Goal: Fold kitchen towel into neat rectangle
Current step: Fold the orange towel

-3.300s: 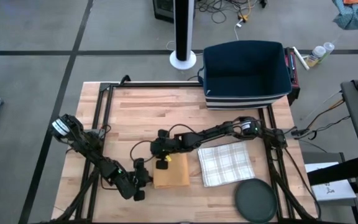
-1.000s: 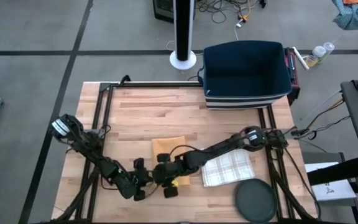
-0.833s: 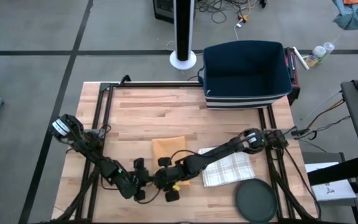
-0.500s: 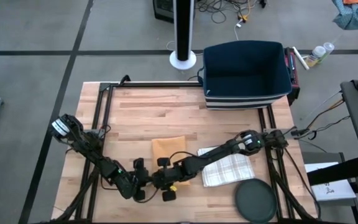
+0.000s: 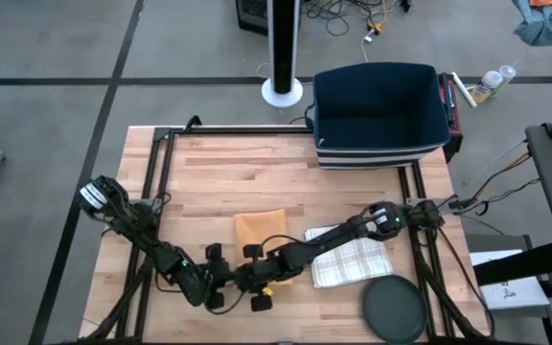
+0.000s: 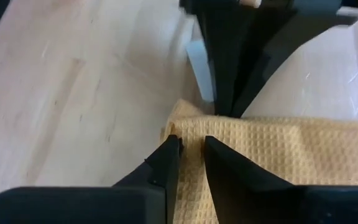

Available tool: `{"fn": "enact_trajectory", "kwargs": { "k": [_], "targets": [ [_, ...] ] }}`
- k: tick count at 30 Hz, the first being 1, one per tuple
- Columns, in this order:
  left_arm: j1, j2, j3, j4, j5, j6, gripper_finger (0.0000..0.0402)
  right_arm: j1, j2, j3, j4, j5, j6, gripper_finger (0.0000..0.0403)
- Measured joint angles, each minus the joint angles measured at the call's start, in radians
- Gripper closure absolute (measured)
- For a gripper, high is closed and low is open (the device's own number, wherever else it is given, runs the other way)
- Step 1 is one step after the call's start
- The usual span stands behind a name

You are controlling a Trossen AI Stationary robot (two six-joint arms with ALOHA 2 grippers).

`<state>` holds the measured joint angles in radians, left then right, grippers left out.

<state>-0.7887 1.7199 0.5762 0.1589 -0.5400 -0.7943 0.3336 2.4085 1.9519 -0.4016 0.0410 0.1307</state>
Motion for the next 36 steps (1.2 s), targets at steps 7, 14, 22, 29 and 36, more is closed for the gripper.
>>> {"fn": "enact_trajectory", "kwargs": {
  "k": [7, 14, 22, 29, 36],
  "targets": [
    [0.000, 0.000, 0.000, 0.000, 0.000, -0.001, 0.0396, 0.000, 0.004, -0.002, 0.039, 0.003, 0.008, 0.0362],
    [0.000, 0.000, 0.000, 0.002, 0.000, -0.001, 0.0399, 0.000, 0.004, -0.005, 0.085, 0.004, 0.025, 0.0398],
    [0.000, 0.000, -0.001, 0.004, 0.000, -0.001, 0.0396, 0.000, 0.004, -0.001, 0.101, 0.012, 0.044, 0.0401],
    [0.000, 0.000, -0.001, 0.005, 0.000, -0.001, 0.0399, -0.003, 0.004, -0.025, 0.102, 0.012, 0.069, 0.0401],
    [0.000, 0.000, -0.001, 0.011, -0.001, -0.001, 0.0385, -0.005, 0.004, -0.051, 0.132, 0.012, 0.071, 0.0401]
  ]
}}
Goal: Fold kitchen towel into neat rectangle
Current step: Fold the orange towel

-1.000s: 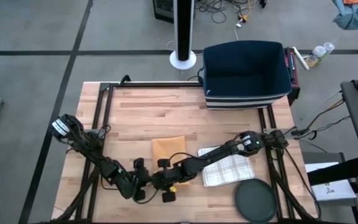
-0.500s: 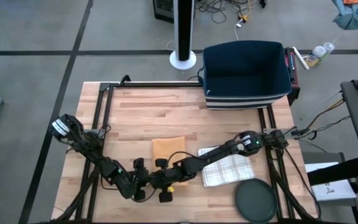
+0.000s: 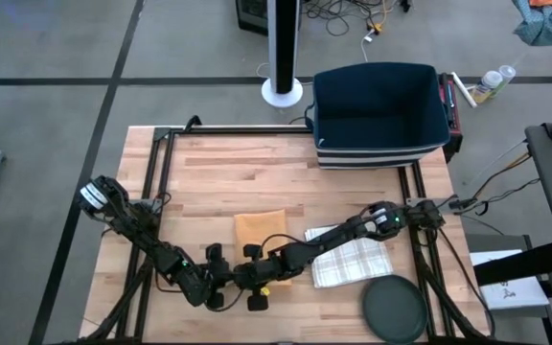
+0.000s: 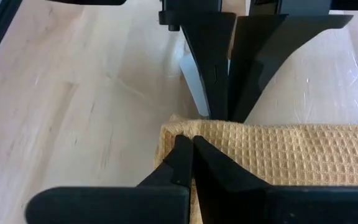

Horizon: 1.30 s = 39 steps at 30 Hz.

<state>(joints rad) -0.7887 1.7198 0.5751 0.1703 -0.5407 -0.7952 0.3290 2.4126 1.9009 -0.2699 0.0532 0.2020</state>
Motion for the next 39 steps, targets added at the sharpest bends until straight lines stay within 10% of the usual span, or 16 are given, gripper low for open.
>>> {"fn": "enact_trajectory", "kwargs": {
  "k": [23, 39],
  "targets": [
    [0.000, -0.183, 0.000, -0.206, 0.035, 0.046, 0.0333, -0.001, 0.051, 0.004, 0.056, 0.000, 0.010, 0.0400],
    [0.091, -0.037, -0.036, 0.079, -0.083, 0.151, 0.0336, 0.021, 0.002, 0.005, -0.004, 0.000, -0.048, 0.0391]
  ]
}}
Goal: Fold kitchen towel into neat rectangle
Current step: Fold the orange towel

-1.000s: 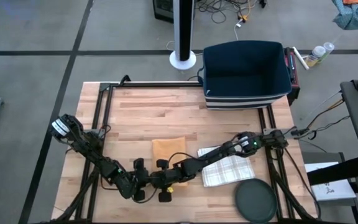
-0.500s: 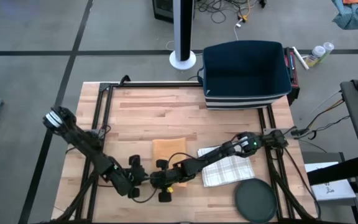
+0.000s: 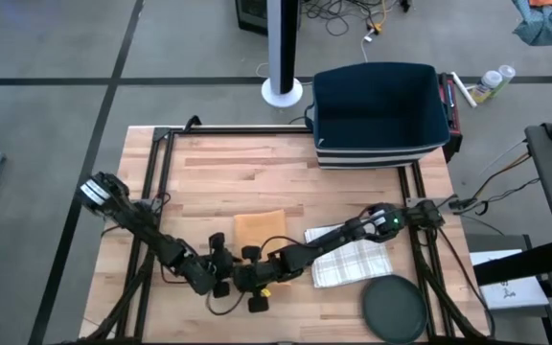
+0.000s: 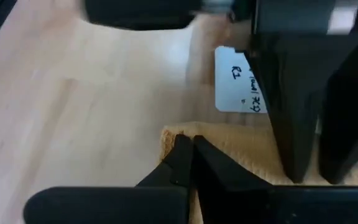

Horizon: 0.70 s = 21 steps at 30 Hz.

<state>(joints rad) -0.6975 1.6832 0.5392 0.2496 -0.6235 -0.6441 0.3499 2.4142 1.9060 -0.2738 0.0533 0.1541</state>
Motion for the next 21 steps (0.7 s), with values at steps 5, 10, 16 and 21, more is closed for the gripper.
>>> {"fn": "enact_trajectory", "kwargs": {
  "k": [5, 10, 16, 21],
  "targets": [
    [0.000, 0.022, 0.002, 0.018, -0.004, -0.010, 0.0342, 0.031, -0.113, 0.000, -0.137, 0.008, 0.012, 0.0360],
    [0.000, 0.021, 0.002, 0.017, -0.004, -0.003, 0.0340, 0.052, -0.166, -0.004, -0.412, 0.025, 0.077, 0.0336],
    [0.000, 0.021, 0.001, 0.020, -0.003, 0.000, 0.0333, 0.077, -0.166, -0.053, -0.548, 0.043, 0.177, 0.0336],
    [0.000, 0.021, 0.000, 0.028, -0.003, 0.006, 0.0338, 0.078, -0.160, -0.108, -0.500, 0.052, 0.222, 0.0353]
  ]
}}
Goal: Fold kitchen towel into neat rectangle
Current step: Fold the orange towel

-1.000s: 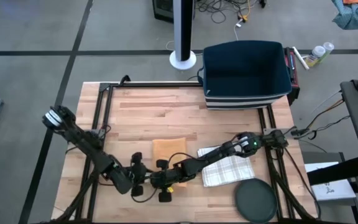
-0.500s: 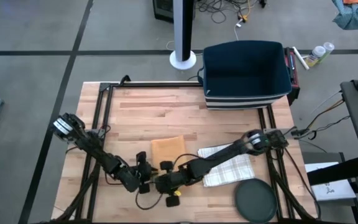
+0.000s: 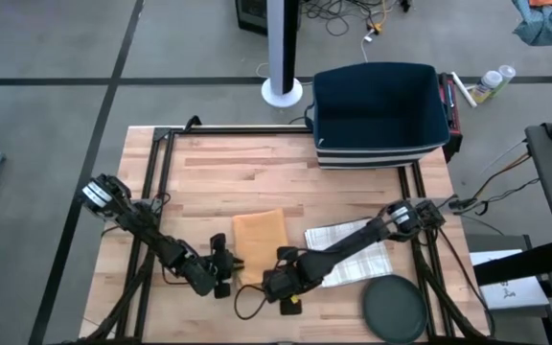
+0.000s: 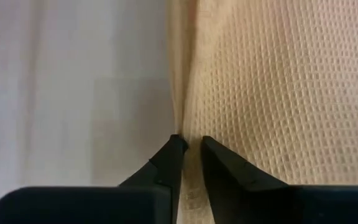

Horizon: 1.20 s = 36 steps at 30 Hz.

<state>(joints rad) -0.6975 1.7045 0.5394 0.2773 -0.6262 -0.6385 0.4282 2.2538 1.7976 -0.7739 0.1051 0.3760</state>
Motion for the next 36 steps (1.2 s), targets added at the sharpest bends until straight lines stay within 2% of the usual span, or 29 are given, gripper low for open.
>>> {"fn": "enact_trajectory", "kwargs": {
  "k": [4, 8, 11, 14, 20, 24, 29, 36],
  "targets": [
    [0.000, -0.003, -0.001, 0.018, 0.009, 0.012, 0.0342, 0.003, -0.011, 0.007, -0.003, 0.003, 0.026, 0.0362],
    [0.000, -0.009, 0.000, 0.021, 0.015, 0.024, 0.0338, 0.018, -0.074, 0.021, -0.009, 0.060, 0.025, 0.0363],
    [0.000, -0.014, 0.001, 0.019, 0.016, 0.025, 0.0334, 0.027, -0.105, 0.017, -0.067, 0.123, 0.027, 0.0359],
    [0.000, -0.019, 0.001, 0.020, 0.018, 0.025, 0.0331, 0.026, -0.096, -0.002, -0.119, 0.130, 0.045, 0.0354],
    [0.000, -0.032, 0.001, 0.026, 0.017, 0.027, 0.0331, 0.016, -0.064, -0.111, 0.029, 0.097, 0.055, 0.0351],
    [0.000, -0.076, 0.002, 0.077, 0.013, 0.067, 0.0335, 0.002, -0.060, -0.130, 0.056, 0.097, 0.083, 0.0360],
    [0.000, -0.143, 0.003, 0.116, -0.019, 0.164, 0.0338, 0.001, -0.113, -0.082, -0.045, 0.110, 0.059, 0.0369],
    [0.013, -0.159, 0.003, 0.118, -0.038, 0.193, 0.0334, -0.023, -0.223, -0.103, -0.178, 0.261, 0.005, 0.0366]
  ]
}}
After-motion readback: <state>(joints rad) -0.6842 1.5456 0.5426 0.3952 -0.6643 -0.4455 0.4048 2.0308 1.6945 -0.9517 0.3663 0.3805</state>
